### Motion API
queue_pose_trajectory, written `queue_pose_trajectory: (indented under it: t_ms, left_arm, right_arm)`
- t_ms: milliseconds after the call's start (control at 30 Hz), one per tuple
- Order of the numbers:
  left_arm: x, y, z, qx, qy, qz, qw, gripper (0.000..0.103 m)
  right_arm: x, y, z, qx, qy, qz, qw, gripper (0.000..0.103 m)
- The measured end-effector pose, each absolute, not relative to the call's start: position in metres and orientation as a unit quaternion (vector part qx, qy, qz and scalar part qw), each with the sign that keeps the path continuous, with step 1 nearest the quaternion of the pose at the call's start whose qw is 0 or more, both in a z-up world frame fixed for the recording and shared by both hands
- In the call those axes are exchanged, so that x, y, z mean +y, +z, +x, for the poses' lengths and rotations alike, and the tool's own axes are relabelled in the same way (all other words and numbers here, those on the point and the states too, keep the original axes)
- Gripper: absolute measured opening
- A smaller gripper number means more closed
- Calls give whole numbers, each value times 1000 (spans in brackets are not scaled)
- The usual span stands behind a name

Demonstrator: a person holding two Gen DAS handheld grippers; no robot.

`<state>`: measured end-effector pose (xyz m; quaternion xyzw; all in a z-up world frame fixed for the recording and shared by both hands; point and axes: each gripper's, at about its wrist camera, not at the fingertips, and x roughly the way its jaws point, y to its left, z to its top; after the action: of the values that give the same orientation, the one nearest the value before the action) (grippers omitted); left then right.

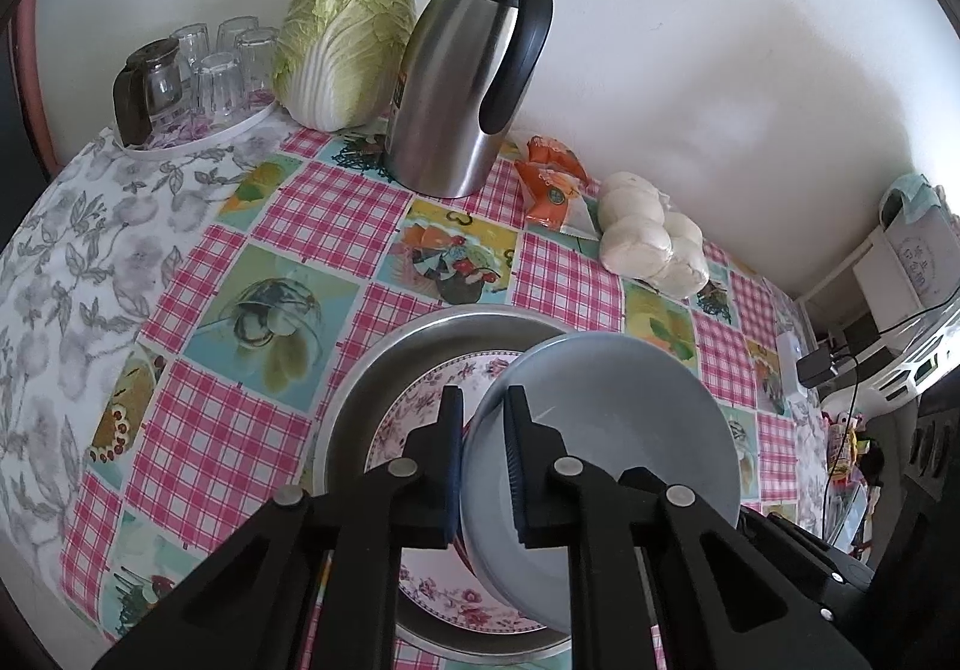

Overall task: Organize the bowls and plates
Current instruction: 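Lower the white round bowl into the white square bowl with both tools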

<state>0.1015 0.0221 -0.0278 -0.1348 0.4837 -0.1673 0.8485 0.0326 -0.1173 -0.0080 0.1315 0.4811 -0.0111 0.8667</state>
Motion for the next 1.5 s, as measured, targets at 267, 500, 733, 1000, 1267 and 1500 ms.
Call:
queue_pose_trajectory:
  t_ms: [267, 500, 733, 1000, 1267, 1500]
  left_arm:
    - [21, -28, 101, 480, -164, -131, 852, 13]
    - [21, -26, 100, 475, -161, -129, 855, 10]
    - [20, -25, 100, 474, -162, -131, 856, 8]
    - [23, -27, 101, 477, -157, -134, 854, 7]
    - [24, -26, 101, 480, -156, -137, 852, 7]
    - [28, -26, 103, 486, -151, -148, 848, 8]
  right_arm:
    - [-120, -8, 32, 480, -9, 148, 865, 25]
    - [-124, -4, 30, 474, -9, 158, 866, 27]
    - [-129, 0, 27, 466, -4, 170, 868, 28]
    - [-133, 8, 23, 447, -18, 166, 879, 48]
    - [-152, 9, 20, 436, -27, 196, 878, 48]
    - [-184, -2, 16, 429, -28, 255, 866, 54]
